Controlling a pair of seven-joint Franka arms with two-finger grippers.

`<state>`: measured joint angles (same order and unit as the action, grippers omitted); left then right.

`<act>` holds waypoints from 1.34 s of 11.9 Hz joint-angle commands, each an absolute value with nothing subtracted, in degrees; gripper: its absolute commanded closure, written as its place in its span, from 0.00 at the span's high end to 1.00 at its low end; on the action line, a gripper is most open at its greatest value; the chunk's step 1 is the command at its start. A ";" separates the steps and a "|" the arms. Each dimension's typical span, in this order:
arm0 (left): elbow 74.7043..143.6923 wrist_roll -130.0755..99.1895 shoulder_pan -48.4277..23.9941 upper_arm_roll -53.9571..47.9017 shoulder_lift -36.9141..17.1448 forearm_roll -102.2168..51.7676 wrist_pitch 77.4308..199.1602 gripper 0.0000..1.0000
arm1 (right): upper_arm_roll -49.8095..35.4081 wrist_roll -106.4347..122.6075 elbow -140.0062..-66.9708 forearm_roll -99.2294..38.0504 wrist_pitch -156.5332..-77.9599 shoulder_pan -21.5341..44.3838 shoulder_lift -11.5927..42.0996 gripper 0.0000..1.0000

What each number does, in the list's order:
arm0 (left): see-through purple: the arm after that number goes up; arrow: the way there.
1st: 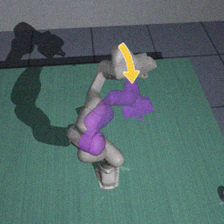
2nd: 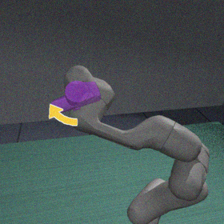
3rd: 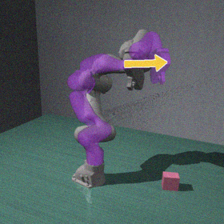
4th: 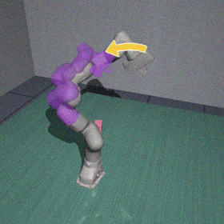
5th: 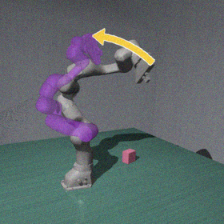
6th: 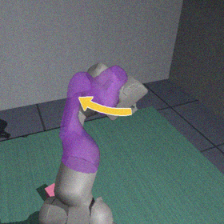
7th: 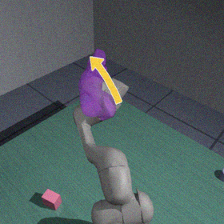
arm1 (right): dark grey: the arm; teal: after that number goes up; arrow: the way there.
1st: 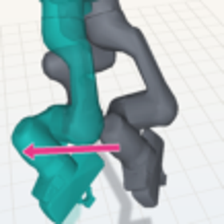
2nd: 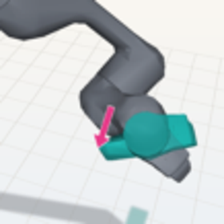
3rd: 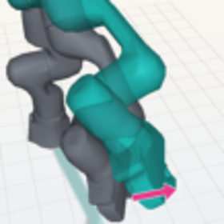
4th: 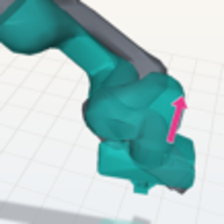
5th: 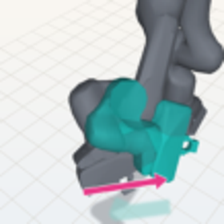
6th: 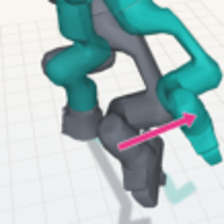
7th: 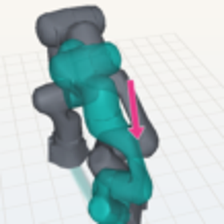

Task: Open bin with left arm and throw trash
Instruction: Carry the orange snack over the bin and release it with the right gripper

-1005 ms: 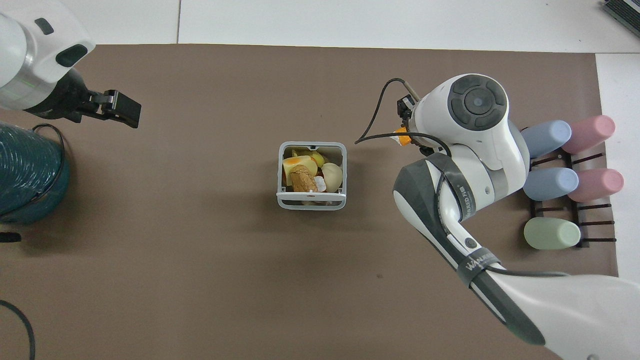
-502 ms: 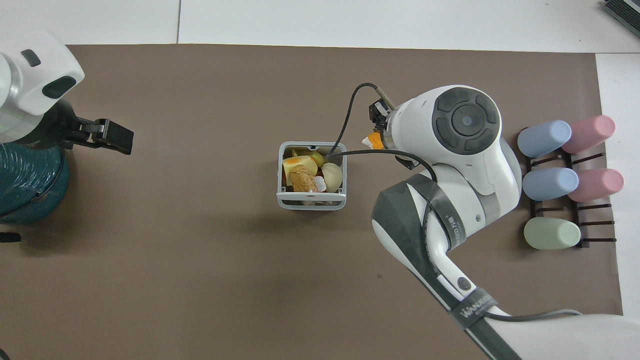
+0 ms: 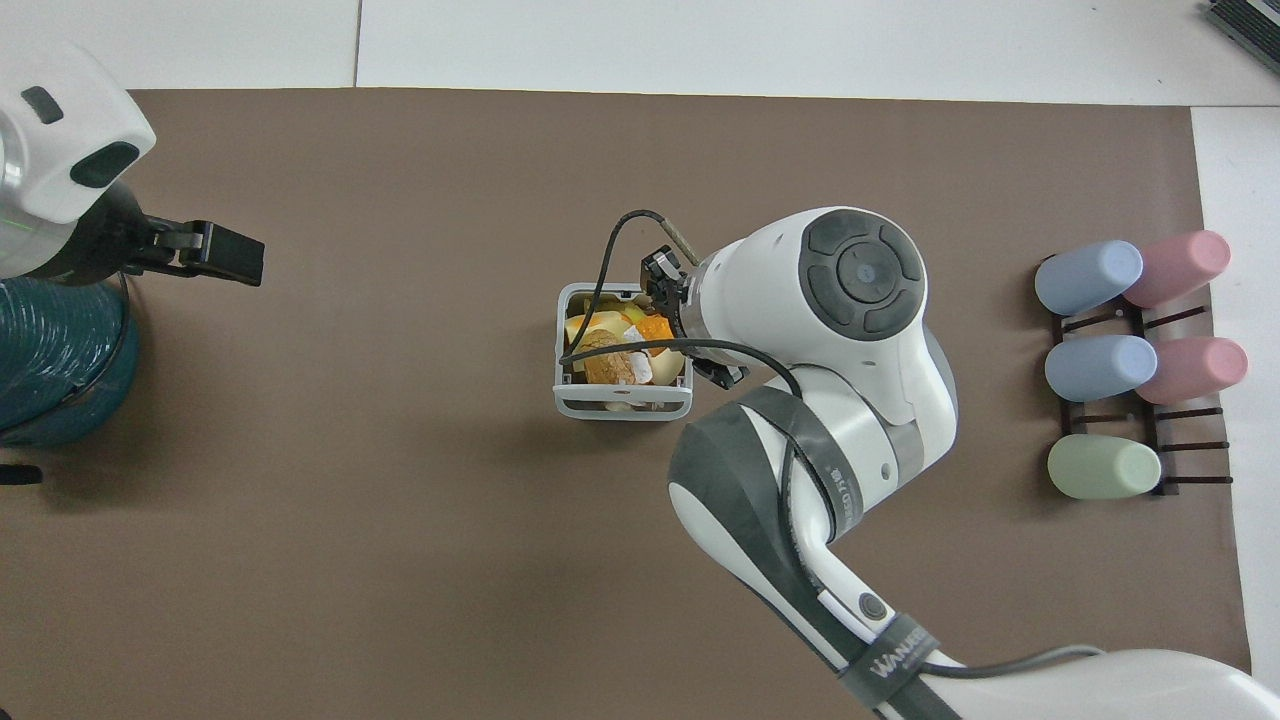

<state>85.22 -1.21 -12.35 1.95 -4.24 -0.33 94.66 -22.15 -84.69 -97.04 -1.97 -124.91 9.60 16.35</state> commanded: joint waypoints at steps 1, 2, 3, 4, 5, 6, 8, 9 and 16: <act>87.36 -1.06 -11.87 1.41 -2.81 0.53 96.24 1.00 | -22.59 -83.32 -97.82 -3.69 -126.04 9.14 16.44 0.19; 87.36 -1.05 -11.87 1.49 -2.81 0.53 96.41 1.00 | -22.59 -83.32 -97.82 -3.69 -126.04 9.23 16.44 0.39; 87.36 -0.97 -11.87 1.41 -2.81 0.53 96.59 1.00 | -22.59 -83.32 -97.82 -3.69 -125.95 9.14 16.44 0.49; 87.36 -1.05 -11.87 1.41 -2.81 0.53 96.77 1.00 | -22.59 -83.32 -97.82 -3.69 -125.95 9.14 16.44 0.52; 87.36 -1.05 -11.87 1.41 -2.81 0.53 96.77 1.00 | -22.59 -83.32 -97.82 -3.69 -125.95 9.23 16.44 0.58; 87.36 -1.05 -11.87 1.49 -2.81 0.53 96.77 1.00 | -22.59 -83.15 -97.82 -3.69 -125.95 9.23 16.44 0.68; 87.36 -0.97 -11.87 1.41 -2.81 0.53 96.77 1.00 | -22.59 -82.88 -97.73 -3.60 -125.86 9.23 16.44 0.74; 87.36 -0.97 -11.87 1.41 -2.81 0.53 96.85 1.00 | -22.59 -82.79 -97.56 -3.26 -125.77 9.23 16.35 0.80; 87.28 -0.70 -11.87 1.41 -2.99 0.62 98.00 1.00 | -22.15 -58.23 -103.95 -2.46 -121.82 -1.11 3.20 1.00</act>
<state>85.27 -1.20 -12.35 1.94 -4.24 -0.33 96.39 -21.64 -65.57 -98.18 -1.93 -122.10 3.60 10.25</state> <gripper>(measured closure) 0.000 0.000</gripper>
